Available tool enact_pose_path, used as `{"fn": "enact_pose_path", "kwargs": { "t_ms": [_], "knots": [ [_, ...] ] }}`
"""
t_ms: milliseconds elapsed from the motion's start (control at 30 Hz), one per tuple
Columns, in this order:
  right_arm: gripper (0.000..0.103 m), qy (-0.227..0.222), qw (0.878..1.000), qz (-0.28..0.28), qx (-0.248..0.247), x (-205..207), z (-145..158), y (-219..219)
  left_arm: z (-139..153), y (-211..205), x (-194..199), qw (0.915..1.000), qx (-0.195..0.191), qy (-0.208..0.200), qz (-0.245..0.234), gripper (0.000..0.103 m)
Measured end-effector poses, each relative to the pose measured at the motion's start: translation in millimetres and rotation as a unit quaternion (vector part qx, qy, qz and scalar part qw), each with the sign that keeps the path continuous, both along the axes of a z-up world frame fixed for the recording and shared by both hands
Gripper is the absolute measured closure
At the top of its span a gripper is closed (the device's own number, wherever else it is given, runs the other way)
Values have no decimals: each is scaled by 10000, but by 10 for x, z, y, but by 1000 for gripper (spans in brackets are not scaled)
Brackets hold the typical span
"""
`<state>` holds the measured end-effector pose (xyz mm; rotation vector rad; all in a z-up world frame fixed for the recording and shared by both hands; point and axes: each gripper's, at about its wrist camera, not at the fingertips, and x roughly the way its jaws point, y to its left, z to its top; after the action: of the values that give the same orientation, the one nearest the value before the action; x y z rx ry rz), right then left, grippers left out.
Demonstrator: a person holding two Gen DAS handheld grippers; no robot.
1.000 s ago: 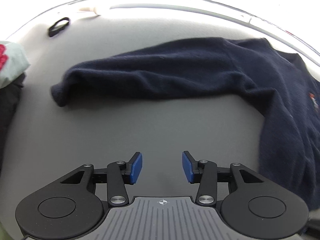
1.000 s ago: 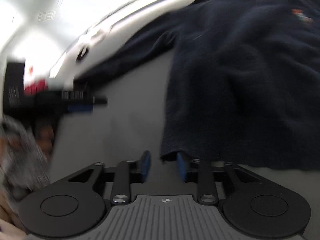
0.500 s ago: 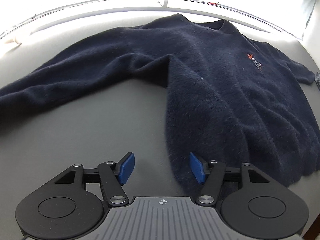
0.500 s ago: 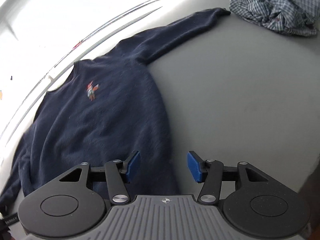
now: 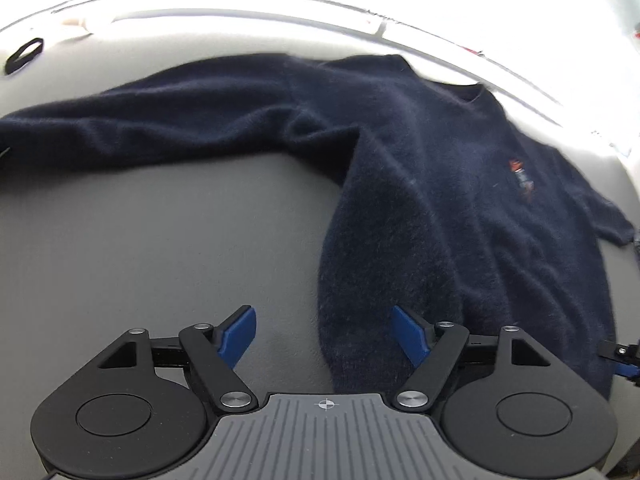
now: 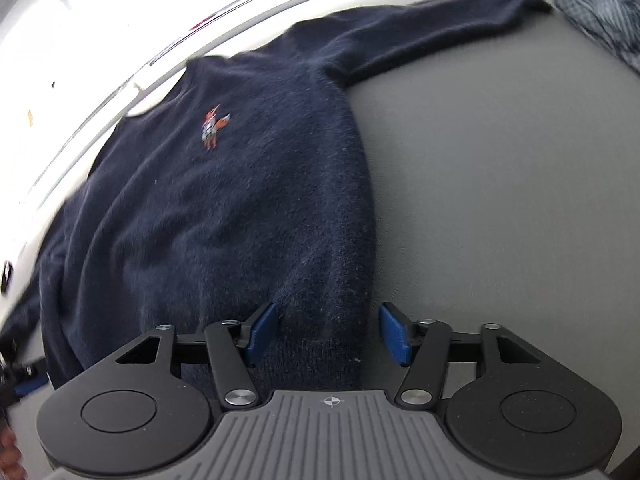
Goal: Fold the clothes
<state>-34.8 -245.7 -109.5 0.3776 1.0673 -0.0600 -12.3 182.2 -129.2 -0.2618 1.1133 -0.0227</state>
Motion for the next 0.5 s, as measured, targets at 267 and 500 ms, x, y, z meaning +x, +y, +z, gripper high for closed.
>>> {"fn": "enact_pose_path", "kwargs": {
  "t_ms": [267,500],
  "knots": [
    [96,-81,9997,174,130,26,11,-133,-14,-12,-28,9929,-27,228,1164,95],
    [98,-418,9961,-27,777,139,175,-444,341,220,-143,9669,-760,258,2421,97]
  ]
}}
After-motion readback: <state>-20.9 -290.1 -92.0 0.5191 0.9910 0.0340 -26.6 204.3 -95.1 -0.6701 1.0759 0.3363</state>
